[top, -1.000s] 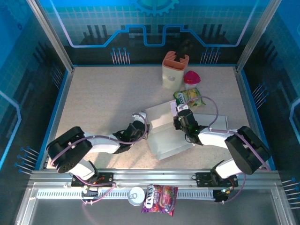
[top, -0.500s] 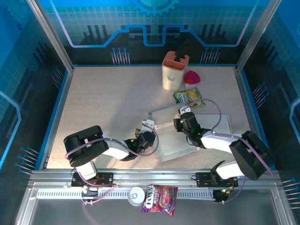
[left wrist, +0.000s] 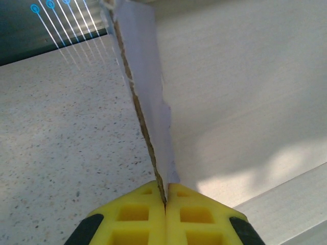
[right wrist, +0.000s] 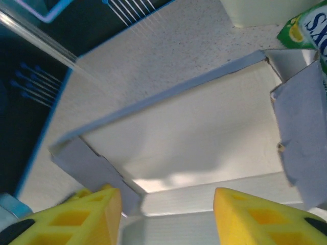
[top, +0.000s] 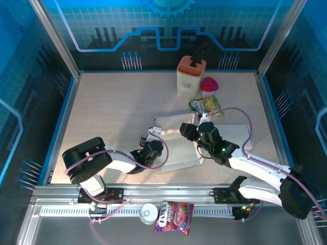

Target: Fold the paper box

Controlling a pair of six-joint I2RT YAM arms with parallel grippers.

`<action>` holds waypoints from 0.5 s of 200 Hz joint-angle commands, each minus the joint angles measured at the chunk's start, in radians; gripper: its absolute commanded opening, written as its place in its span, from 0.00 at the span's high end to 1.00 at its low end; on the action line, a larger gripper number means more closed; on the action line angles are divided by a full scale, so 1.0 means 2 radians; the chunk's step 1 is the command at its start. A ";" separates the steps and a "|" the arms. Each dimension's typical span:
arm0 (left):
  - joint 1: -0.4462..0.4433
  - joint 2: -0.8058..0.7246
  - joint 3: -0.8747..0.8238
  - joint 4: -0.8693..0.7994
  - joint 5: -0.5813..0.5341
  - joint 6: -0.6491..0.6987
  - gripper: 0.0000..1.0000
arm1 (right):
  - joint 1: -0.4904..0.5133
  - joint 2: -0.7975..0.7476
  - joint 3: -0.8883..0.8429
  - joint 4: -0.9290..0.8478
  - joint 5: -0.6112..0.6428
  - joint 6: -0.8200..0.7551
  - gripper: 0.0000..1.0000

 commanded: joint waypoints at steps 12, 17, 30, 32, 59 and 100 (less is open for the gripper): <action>0.007 -0.010 -0.018 0.039 -0.016 0.029 1.00 | 0.008 0.058 0.052 0.021 -0.004 0.247 0.47; 0.008 -0.009 -0.020 0.045 -0.015 0.030 1.00 | 0.006 0.073 0.056 0.030 -0.009 0.278 0.48; 0.009 -0.004 -0.025 0.059 -0.016 0.033 1.00 | 0.006 0.109 0.070 0.068 -0.021 0.318 0.49; 0.009 -0.003 -0.026 0.062 -0.016 0.033 1.00 | 0.006 0.114 0.074 0.071 -0.021 0.322 0.49; 0.011 0.010 -0.030 0.082 -0.013 0.036 1.00 | 0.006 0.166 0.106 0.086 -0.032 0.374 0.53; 0.012 0.021 -0.033 0.106 -0.010 0.044 1.00 | 0.005 0.190 0.107 0.111 -0.023 0.386 0.62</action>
